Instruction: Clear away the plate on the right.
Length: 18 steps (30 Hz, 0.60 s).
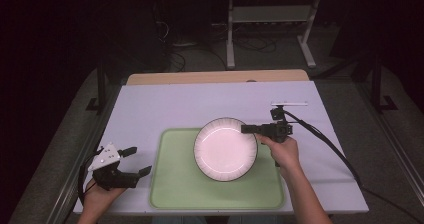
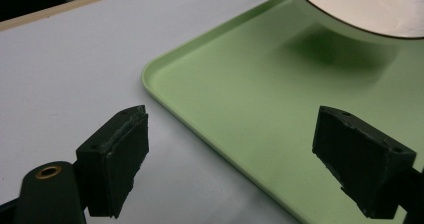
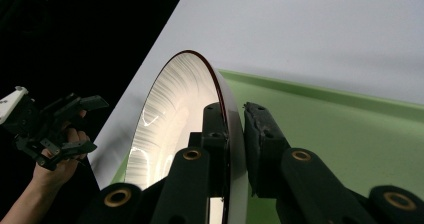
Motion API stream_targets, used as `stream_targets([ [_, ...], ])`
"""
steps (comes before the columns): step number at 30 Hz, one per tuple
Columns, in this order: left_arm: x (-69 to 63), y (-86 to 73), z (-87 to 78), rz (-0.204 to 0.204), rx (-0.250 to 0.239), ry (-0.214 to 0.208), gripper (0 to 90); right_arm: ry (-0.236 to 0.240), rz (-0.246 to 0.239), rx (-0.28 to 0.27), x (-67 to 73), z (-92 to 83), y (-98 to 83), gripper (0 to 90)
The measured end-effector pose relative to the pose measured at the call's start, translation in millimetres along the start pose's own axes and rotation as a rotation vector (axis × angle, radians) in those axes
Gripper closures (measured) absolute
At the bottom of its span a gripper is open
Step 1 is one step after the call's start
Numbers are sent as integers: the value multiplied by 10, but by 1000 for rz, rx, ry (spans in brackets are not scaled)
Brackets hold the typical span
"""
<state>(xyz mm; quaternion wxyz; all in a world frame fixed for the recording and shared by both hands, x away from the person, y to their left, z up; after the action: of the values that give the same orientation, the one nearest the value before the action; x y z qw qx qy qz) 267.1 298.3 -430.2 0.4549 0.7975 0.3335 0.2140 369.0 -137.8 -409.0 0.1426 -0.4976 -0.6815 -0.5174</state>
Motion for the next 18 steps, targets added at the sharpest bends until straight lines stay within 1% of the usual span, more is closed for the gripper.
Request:
stream_targets([
  [6, 2, 0, -3, -1, 0, 0, 147, -10, -1, 8, -21, 78, -48, 795],
  [18, 6, -1, -3, -2, -1, 0, 147, -22, 27, 28, -76, 320, -199, 790],
])
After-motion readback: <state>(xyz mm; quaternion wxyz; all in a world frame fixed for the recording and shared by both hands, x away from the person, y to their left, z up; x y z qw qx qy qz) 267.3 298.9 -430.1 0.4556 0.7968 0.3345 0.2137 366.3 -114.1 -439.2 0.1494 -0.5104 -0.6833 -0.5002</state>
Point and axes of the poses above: each handheld gripper's, and its own axes: z roughly forward along the jaws, y roughly out of its top, x roughly to its left, the point moved 3 cm from there along z, roughly forward along the jaws, and after that the axes turned 4 degrees about y, right-handed, at the moved point
